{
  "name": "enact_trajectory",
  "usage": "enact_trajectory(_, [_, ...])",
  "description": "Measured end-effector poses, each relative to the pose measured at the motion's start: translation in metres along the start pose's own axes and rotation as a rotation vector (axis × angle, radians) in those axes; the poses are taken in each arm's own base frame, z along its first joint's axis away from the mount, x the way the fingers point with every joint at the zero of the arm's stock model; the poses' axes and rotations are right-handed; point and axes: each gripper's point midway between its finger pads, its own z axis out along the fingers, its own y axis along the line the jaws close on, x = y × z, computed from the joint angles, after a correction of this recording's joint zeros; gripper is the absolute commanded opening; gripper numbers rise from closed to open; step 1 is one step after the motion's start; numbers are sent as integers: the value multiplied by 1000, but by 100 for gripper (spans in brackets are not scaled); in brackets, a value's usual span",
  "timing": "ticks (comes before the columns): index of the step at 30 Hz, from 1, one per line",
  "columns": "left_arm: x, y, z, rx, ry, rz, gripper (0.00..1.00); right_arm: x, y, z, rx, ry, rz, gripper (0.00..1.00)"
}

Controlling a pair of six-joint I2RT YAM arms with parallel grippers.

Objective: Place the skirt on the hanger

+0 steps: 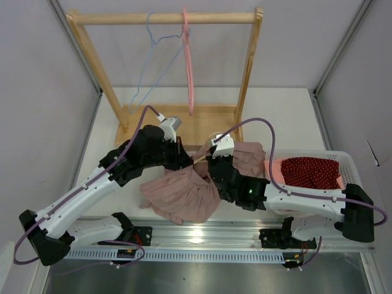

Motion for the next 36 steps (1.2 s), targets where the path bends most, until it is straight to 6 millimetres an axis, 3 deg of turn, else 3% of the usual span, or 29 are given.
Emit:
enact_trajectory(3, [-2,-8,-2,21,-6,15,0,-14,5,-1,-16,-3,18,0])
enact_trajectory(12, [5,-4,-2,-9,46,71,0,-8,15,-12,-59,40,-25,0])
enact_trajectory(17, [-10,-17,-15,18,10,102,0,-24,15,-17,-80,22,37,0])
enact_trajectory(24, [-11,-16,-12,14,20,135,4,-1,44,-20,-148,75,37,0])
enact_trajectory(28, [-9,-17,-10,32,29,176,24,-16,53,-25,-185,68,51,0])
enact_trajectory(32, [-13,-19,-11,47,9,218,54,-32,47,-26,-198,60,75,0])
enact_trajectory(36, [-14,-19,-14,49,0,253,65,-37,41,-26,-192,58,84,0])
